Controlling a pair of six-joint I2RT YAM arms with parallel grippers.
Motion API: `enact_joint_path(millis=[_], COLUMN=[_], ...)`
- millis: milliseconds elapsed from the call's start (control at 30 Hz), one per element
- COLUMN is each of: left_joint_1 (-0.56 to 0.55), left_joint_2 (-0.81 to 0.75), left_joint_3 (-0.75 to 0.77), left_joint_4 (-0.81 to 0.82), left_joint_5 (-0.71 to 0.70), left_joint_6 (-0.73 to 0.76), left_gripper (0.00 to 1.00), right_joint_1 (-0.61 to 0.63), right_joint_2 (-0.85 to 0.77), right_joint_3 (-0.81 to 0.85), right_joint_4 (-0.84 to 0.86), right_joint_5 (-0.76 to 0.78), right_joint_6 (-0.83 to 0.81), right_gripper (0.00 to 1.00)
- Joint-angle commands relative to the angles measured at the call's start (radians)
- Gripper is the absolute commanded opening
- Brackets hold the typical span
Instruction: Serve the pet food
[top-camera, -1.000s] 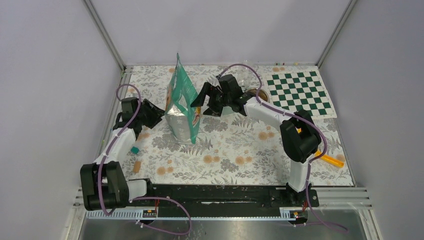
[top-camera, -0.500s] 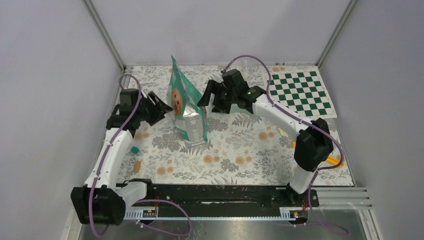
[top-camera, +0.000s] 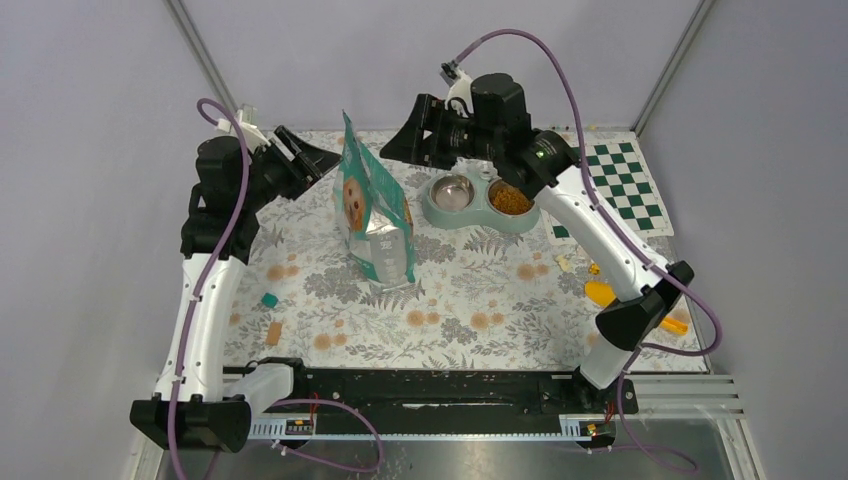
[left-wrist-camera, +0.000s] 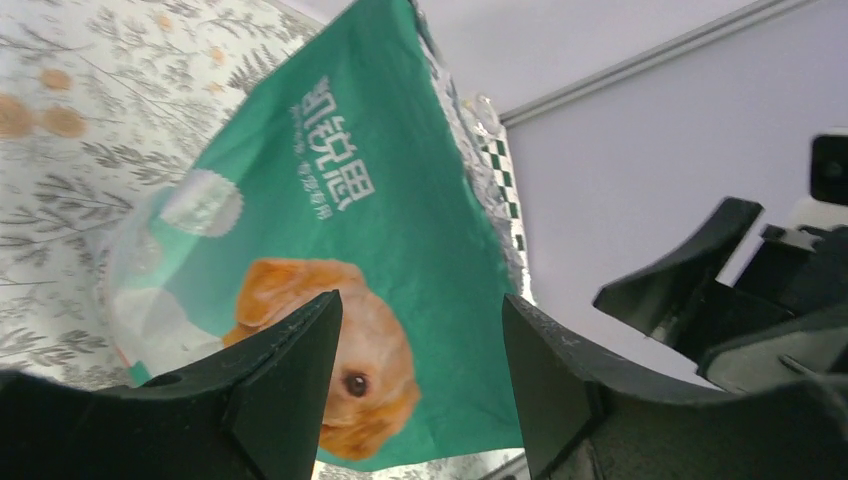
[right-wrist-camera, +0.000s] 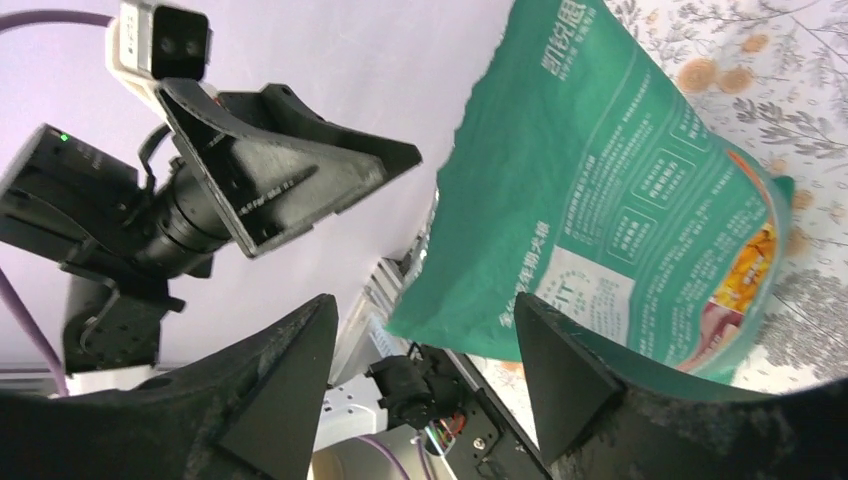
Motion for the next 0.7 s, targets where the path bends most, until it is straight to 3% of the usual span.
enact_joint_path(millis=[0, 300, 433, 667], left_joint_1=[-0.007, -0.01, -0.01, -0.01], left_joint_2=[-0.016, -0.013, -0.008, 0.01], left_joint_3=[-0.035, -0.048, -0.051, -0.043], left_joint_4=[0.164, 0.213, 0.227, 0.238], left_joint_5=[0.119, 0.139, 0.139, 0.145], left_joint_6=[-0.095, -0.107, -0.11, -0.111], left_gripper=[0.59, 0.53, 0.5, 0.48], right_joint_1=[0.006, 0.028, 0.032, 0.033], right_joint_2=[0.088, 0.272, 0.301, 0.325], right_joint_3=[0.096, 0.387, 0.405, 0.417], right_joint_4=[0.01, -0.142, -0.147, -0.147], right_joint_5=[-0.08, -0.068, -0.046, -0.051], right_joint_6=[0.053, 0.037, 0.049, 0.055], right_gripper=[0.69, 0.54, 0.43, 0.4])
